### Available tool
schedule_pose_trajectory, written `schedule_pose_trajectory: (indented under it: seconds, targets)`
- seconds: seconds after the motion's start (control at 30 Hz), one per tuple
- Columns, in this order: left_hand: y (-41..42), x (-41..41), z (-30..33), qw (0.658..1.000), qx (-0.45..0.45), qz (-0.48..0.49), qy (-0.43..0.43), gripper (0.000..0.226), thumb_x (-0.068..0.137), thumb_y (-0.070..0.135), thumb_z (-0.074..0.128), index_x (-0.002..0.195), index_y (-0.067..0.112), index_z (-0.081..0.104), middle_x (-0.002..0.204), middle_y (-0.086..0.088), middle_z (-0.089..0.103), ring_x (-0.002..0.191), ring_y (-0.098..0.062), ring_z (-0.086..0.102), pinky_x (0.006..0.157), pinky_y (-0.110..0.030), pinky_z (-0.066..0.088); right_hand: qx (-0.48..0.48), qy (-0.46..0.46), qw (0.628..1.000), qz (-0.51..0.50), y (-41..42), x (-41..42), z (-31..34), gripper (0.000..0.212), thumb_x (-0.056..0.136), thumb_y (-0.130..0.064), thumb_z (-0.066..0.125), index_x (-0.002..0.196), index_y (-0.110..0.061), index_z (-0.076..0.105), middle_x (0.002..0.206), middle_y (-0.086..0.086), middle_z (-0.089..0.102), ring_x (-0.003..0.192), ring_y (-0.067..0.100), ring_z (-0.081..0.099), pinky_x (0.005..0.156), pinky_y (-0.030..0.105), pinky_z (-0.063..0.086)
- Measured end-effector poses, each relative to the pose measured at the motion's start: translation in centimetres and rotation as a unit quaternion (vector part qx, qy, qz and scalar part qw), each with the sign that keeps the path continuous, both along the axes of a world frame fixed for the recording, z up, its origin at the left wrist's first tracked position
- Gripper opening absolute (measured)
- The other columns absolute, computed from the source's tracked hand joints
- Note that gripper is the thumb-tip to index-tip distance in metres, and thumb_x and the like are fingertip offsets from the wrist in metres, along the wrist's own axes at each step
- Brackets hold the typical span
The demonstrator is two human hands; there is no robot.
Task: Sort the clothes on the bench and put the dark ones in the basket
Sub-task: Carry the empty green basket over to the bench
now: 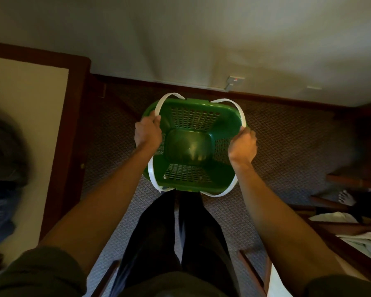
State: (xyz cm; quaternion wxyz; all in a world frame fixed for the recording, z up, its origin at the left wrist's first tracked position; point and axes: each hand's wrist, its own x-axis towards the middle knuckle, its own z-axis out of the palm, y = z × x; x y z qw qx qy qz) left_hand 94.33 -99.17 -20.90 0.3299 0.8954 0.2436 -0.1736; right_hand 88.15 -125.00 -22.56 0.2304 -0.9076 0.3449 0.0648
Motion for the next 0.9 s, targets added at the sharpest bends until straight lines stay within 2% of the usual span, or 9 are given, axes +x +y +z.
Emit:
schedule_pose_trajectory:
  seconds: [0.1,0.2,0.3,0.4,0.5,0.57,0.63,0.77,0.9]
  targets:
    - [1.9,0.3,-1.8,0.996,0.084,-0.023,0.022,0.029,0.106,0.035,0.04,0.122,0.024,0.061,0.111,-0.013,0.066,0.094,-0.031,0.067,0.084,-0.048,0.059,-0.009,0.055,0.998,-0.036,-2.3,0.0,-1.8,0.026,0.1,-0.018,0.049,0.122,-0.005,0.057,0.128,0.017,0.056,0.122,0.035,0.052,0.1,0.051,0.045]
    - [5.0,0.7,-5.4,0.995,0.081,-0.007,0.05,0.021,0.103,0.031,0.044,0.115,0.032,0.062,0.11,-0.017,0.068,0.094,-0.039,0.069,0.082,-0.051,0.06,0.031,0.101,0.99,-0.091,-4.1,-0.1,-4.2,0.031,0.101,-0.02,0.046,0.128,-0.005,0.053,0.134,0.018,0.053,0.127,0.037,0.049,0.105,0.05,0.038]
    - [6.6,1.3,-7.4,0.997,0.045,0.046,0.046,0.022,0.1,0.03,0.049,0.115,0.032,0.066,0.108,-0.02,0.07,0.097,-0.04,0.07,0.088,-0.048,0.058,0.116,0.129,0.974,-0.143,-4.0,-0.1,-7.5,0.056,0.104,-0.039,0.037,0.15,-0.009,0.027,0.151,0.02,0.039,0.137,0.04,0.04,0.112,0.052,0.032]
    - [6.1,1.5,-7.4,0.994,0.088,0.031,0.05,0.033,0.107,0.027,0.043,0.128,0.015,0.065,0.124,-0.027,0.063,0.117,-0.042,0.059,0.097,-0.038,0.046,0.143,0.178,0.963,-0.14,-4.2,-0.4,-10.1,0.08,0.101,-0.048,0.045,0.158,-0.01,0.002,0.161,0.019,0.02,0.146,0.039,0.025,0.119,0.053,0.023]
    - [4.6,1.1,-7.4,0.993,0.095,0.014,0.073,0.046,0.108,0.032,0.036,0.145,0.005,0.045,0.142,-0.03,0.05,0.132,-0.046,0.046,0.106,-0.045,0.039,0.152,0.168,0.964,-0.137,-5.2,-0.7,-11.6,0.077,0.099,-0.035,0.053,0.156,-0.012,0.007,0.156,0.018,0.027,0.142,0.04,0.03,0.116,0.056,0.027]
    - [4.2,0.8,-8.8,0.994,0.062,0.011,0.094,0.069,0.105,0.041,0.043,0.158,0.007,0.015,0.157,-0.026,0.033,0.143,-0.044,0.034,0.115,-0.049,0.032,0.164,0.145,0.966,-0.14,-5.8,-0.7,-12.4,0.069,0.097,-0.028,0.055,0.152,-0.015,0.016,0.149,0.017,0.036,0.136,0.04,0.039,0.112,0.059,0.032]
    - [4.4,0.8,-10.0,0.993,0.027,0.02,0.116,0.092,0.098,0.051,0.053,0.16,0.01,-0.001,0.164,-0.02,0.021,0.148,-0.041,0.027,0.12,-0.05,0.027,0.172,0.133,0.966,-0.143,-6.1,-0.9,-13.0,0.064,0.097,-0.031,0.057,0.148,-0.015,0.023,0.144,0.017,0.04,0.132,0.04,0.043,0.11,0.061,0.035]
    - [6.3,0.9,-11.7,0.98,-0.032,0.036,0.193,0.105,0.085,0.061,0.067,0.158,0.012,0.011,0.157,-0.019,0.035,0.14,-0.041,0.04,0.115,-0.052,0.036,0.174,0.119,0.967,-0.143,-6.3,-1.5,-13.7,0.067,0.097,-0.047,0.053,0.147,-0.011,0.026,0.146,0.019,0.038,0.134,0.042,0.04,0.111,0.061,0.033]
    - [6.7,0.5,-12.2,0.983,-0.053,0.033,0.174,0.086,0.091,0.043,0.069,0.153,0.01,0.019,0.151,-0.018,0.043,0.134,-0.039,0.047,0.111,-0.045,0.04,0.199,0.099,0.964,-0.144,-6.8,-1.6,-14.6,0.065,0.094,-0.054,0.054,0.14,-0.013,0.032,0.14,0.019,0.041,0.128,0.041,0.046,0.106,0.06,0.04]
